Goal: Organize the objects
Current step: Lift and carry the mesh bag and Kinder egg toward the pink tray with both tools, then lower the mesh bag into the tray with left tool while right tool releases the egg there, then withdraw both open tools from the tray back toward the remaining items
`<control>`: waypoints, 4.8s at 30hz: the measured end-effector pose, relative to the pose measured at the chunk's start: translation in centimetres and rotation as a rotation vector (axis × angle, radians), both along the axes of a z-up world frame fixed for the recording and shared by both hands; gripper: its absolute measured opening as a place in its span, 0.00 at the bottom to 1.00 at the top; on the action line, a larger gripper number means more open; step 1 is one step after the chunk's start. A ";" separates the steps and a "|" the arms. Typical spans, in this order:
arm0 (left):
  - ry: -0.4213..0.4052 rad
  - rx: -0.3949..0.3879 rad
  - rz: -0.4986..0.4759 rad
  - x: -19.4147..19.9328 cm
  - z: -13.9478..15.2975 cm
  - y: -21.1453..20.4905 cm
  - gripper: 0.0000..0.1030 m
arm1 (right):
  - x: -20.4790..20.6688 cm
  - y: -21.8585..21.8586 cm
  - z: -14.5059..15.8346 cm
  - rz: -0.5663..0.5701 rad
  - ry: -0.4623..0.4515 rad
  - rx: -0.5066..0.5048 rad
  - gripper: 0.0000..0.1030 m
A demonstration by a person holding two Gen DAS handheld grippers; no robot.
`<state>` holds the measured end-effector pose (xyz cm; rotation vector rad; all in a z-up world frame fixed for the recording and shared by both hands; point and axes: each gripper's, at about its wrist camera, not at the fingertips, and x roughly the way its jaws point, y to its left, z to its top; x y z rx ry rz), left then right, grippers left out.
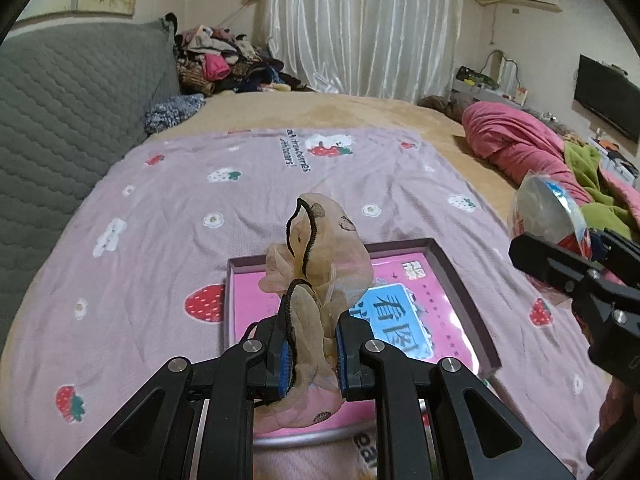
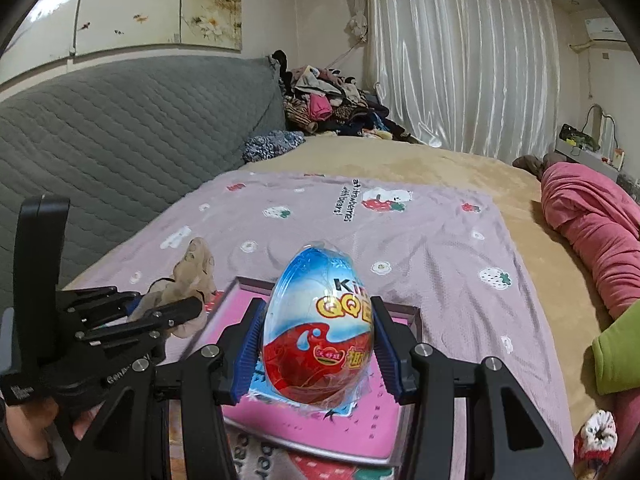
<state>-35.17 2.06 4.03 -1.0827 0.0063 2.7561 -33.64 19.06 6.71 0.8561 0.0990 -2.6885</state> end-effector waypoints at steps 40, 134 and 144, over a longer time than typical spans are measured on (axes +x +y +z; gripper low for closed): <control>-0.255 -0.047 0.010 -11.5 -12.7 1.0 0.50 | -14.0 0.9 -16.3 -0.084 -0.339 0.115 0.50; -0.026 -0.073 0.031 30.5 0.8 -3.8 1.00 | 27.9 -0.1 2.2 -0.004 -0.029 0.043 0.99; -0.034 -0.089 0.008 31.7 -2.8 -3.6 1.00 | 28.6 -0.3 -2.3 -0.001 -0.064 0.055 0.99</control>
